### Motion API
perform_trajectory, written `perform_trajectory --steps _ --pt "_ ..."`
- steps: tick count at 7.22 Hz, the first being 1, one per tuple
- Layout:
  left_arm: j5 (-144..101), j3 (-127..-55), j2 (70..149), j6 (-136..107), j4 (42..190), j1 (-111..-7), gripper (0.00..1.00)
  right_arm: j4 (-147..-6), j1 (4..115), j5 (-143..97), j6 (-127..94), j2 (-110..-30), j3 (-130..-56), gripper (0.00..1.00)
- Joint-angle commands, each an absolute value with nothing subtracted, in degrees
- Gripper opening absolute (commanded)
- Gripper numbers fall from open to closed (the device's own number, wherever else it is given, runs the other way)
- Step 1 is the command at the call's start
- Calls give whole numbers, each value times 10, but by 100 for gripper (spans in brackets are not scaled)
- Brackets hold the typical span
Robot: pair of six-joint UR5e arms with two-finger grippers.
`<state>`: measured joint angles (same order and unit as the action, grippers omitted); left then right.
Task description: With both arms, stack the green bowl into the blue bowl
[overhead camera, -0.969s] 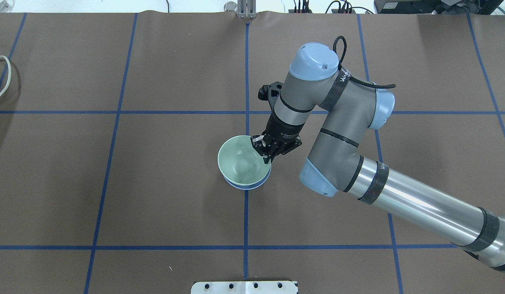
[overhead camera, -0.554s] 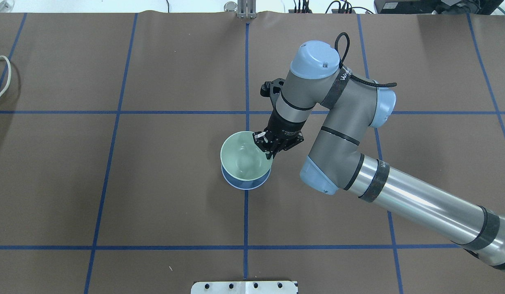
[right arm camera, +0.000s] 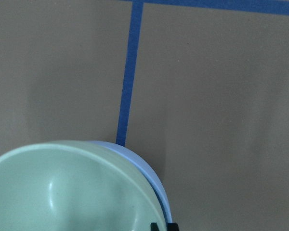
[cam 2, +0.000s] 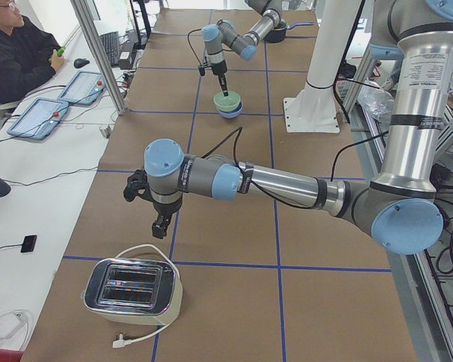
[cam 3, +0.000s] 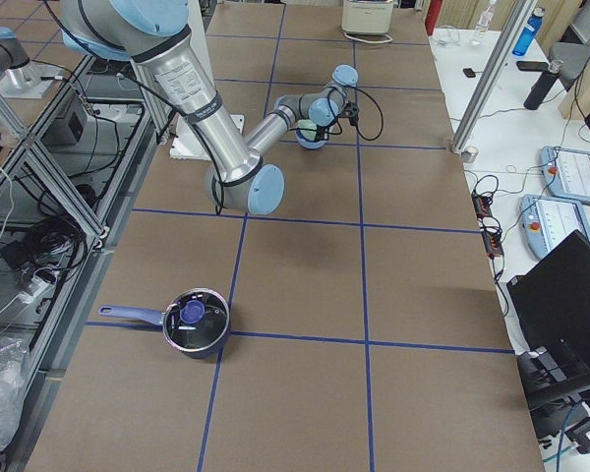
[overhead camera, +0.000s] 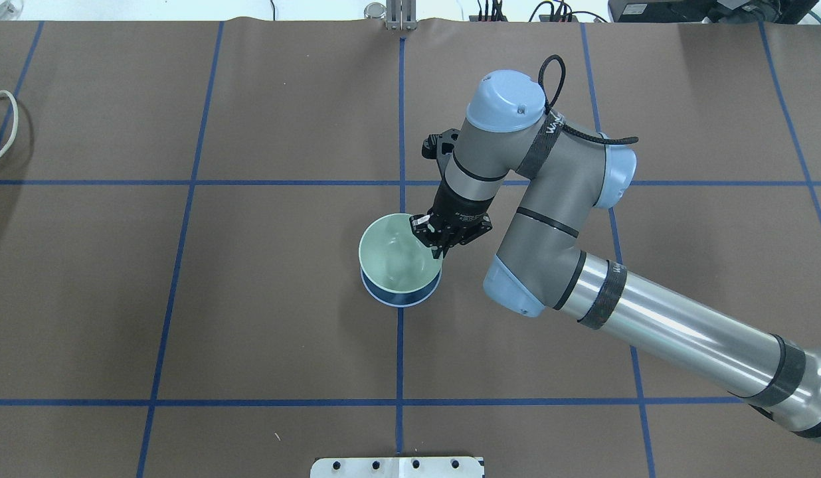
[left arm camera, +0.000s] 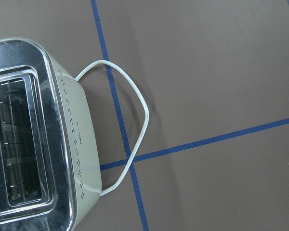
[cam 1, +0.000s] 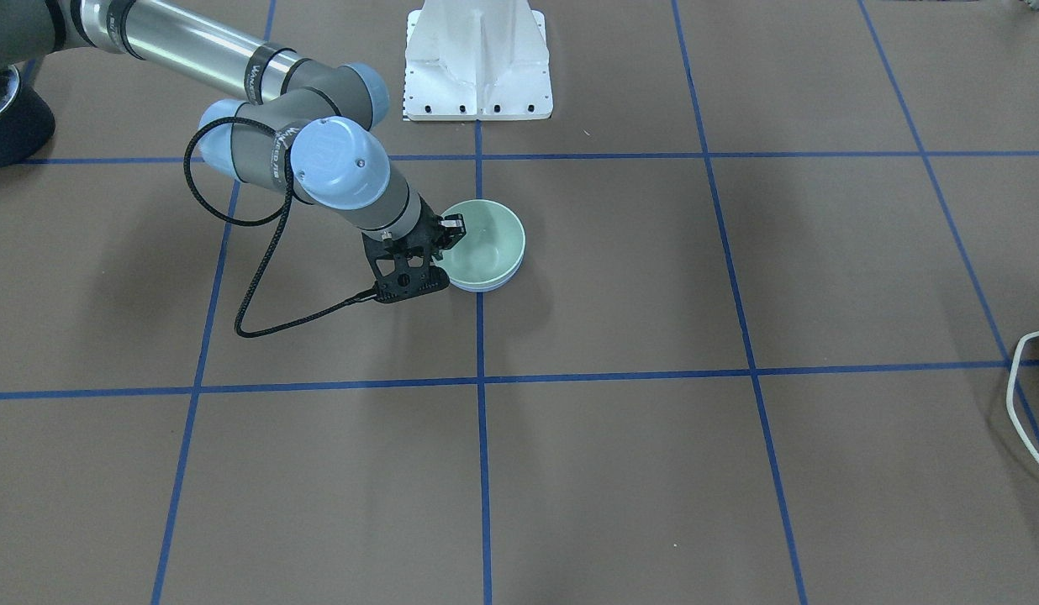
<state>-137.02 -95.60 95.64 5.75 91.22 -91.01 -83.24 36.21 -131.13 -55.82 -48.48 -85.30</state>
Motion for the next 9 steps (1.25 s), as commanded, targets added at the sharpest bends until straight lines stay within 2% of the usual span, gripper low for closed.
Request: perform_trajectory --steps 1,3,4,5,6,9 --pt "-1370 -955 959 57 911 -909 98 -832 359 -1310 -558 -484 -853 0" --pt "-1370 -952 961 56 911 -908 98 -832 359 -1310 -558 -489 -853 6" --pt "-1370 -951 962 56 911 -908 98 -832 359 -1303 -558 -489 -853 18" --pt "-1370 -950 962 56 911 -908 98 -831 359 -1303 -562 -489 -854 50" --pt "-1370 -950 962 56 911 -908 98 -829 359 -1303 -570 -489 -858 98" --pt "-1370 -949 962 54 911 -907 98 -828 362 -1306 -572 -491 -873 100"
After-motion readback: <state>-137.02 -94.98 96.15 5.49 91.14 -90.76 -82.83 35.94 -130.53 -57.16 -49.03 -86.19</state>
